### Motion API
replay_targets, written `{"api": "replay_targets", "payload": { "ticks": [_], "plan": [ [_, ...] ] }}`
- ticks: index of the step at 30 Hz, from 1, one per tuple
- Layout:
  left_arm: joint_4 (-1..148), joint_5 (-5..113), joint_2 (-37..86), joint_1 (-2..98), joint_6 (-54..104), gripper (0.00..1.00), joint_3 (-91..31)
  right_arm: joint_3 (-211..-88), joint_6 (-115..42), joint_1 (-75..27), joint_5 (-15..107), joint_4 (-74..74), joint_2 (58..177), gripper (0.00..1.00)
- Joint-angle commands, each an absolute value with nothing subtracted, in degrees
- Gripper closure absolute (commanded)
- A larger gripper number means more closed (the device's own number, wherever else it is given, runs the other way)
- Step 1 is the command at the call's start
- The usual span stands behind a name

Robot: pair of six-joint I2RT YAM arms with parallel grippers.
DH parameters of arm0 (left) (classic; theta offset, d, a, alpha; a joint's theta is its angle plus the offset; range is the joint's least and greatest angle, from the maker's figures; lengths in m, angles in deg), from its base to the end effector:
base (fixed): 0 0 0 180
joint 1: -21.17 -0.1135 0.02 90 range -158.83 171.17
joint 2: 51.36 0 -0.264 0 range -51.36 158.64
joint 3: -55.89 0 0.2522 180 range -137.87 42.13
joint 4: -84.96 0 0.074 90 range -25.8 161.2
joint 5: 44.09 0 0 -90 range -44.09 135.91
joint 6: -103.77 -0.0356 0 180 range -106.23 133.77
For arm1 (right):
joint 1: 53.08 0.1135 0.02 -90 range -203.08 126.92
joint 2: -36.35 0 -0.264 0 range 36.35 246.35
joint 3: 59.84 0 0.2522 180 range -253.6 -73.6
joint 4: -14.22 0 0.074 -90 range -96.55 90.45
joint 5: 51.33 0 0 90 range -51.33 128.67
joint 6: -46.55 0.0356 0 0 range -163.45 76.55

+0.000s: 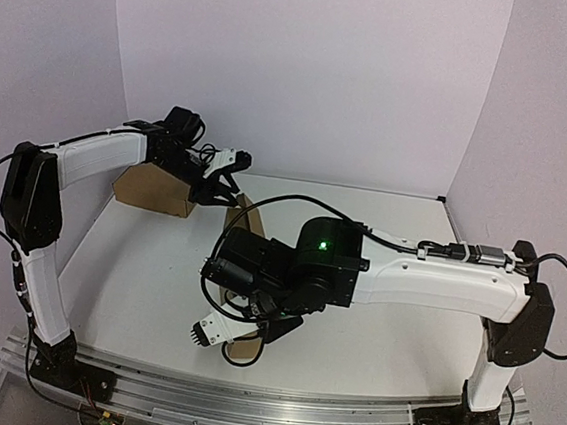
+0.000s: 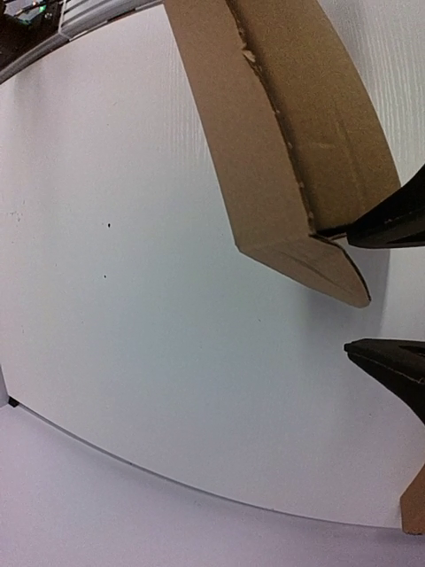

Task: Fold the paper box

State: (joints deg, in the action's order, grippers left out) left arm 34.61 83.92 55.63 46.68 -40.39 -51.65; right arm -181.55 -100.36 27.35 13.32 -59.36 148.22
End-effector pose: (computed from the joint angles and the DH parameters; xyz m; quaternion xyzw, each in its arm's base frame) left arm 0.3653 -0.1986 0.2905 0.6547 0.6101 -0.2159 0.3905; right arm 0.0838 0.4055 0.3064 -0.8669 0.3920 -0.1640 0.2605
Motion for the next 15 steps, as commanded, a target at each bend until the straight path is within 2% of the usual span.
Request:
{"api": "replay_targets", "payload": {
  "ticks": [1, 3, 5, 15],
  "plan": [
    [31.1, 87.9, 56.6, 48.2, -40.6, 0.76, -55.9, -176.7, -99.1, 26.6, 18.9, -67.3, 153.8, 1.0],
    [28.9, 88.2, 56.7, 48.2, -40.7, 0.94, -56.6, -176.7, -98.9, 26.6, 18.7, -67.4, 153.7, 1.0],
    [26.8, 88.1, 56.5, 48.2, -39.9, 1.0, -57.5, -176.6, -98.8, 26.6, 18.5, -67.3, 153.6, 1.0],
    [22.9, 85.5, 53.6, 48.2, -14.3, 1.0, -61.6, -175.6, -99.5, 26.6, 17.3, -67.1, 153.7, 1.0]
  ]
}}
